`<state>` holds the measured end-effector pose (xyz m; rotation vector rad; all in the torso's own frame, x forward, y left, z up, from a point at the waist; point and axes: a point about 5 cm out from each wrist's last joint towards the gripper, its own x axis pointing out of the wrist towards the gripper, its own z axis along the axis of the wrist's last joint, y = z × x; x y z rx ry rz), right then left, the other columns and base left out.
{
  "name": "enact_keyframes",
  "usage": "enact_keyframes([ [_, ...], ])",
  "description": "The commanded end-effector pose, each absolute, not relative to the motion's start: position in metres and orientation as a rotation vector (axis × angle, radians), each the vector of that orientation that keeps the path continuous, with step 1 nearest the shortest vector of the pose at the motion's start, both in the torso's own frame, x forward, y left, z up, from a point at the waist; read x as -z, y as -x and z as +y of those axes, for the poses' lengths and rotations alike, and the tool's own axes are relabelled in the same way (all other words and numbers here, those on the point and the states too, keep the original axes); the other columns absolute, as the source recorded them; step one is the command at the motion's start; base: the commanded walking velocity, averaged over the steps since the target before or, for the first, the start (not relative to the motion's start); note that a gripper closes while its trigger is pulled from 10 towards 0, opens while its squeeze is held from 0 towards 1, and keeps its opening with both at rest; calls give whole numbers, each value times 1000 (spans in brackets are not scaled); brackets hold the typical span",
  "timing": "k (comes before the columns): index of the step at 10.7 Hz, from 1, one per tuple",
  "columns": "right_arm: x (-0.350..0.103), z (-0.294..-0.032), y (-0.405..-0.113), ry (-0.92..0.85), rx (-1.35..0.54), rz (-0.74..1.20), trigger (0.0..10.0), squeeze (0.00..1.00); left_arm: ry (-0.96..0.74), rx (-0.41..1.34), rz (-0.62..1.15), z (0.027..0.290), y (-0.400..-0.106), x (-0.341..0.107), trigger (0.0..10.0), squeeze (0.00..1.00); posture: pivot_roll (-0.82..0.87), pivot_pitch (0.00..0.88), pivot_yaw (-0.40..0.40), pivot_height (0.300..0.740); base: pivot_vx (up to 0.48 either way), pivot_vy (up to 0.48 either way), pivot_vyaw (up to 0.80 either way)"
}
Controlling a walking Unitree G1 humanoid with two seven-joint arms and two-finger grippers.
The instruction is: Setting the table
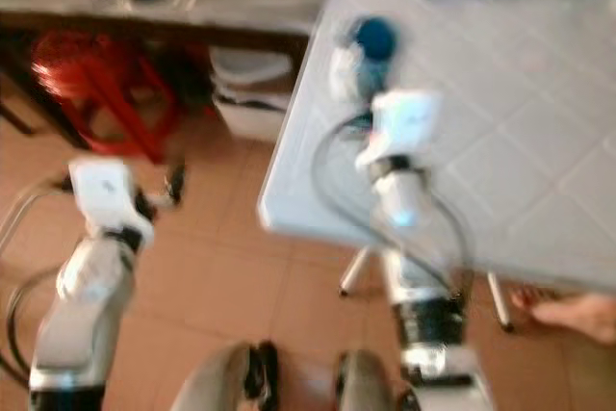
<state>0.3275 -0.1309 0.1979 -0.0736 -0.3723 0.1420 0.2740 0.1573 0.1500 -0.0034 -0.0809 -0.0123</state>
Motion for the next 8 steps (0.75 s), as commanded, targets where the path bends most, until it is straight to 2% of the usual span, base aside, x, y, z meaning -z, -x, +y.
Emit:
enact_keyframes([
  [1, -206, -131, -323, 80, -148, -415, 0, 0, -3, 21, -72, 158, -276, -147, 10000, 0, 32, 82, 64, 740, 0, 472, 0],
  [2, -207, -126, -322, 89, -169, -427, 1020, 0, -13, 32, -86, 157, -278, -148, 10000, 0, 30, 66, 69, 740, 0, 454, 0],
  [3, -207, -124, -323, 90, -181, -429, 1059, 0, -11, 15, -96, 160, -279, -149, 10000, 0, 28, 58, 68, 740, 0, 424, 0],
  [4, -206, -125, -324, 90, -183, -424, 2902, 0, -10, 15, -97, 161, -279, -148, 10000, 0, 35, 50, 68, 740, 247, 412, 0],
  [5, -199, -127, -323, 101, -177, -409, 10000, 0, -15, 18, -91, 162, -278, -144, 10000, 0, 37, 37, 68, 740, 368, 307, 0],
  [8, -186, -117, -323, 72, -186, -367, 10000, 0, -18, 24, -117, 157, -281, -148, 10000, 0, 51, 27, 61, 740, 457, 0, 0],
])
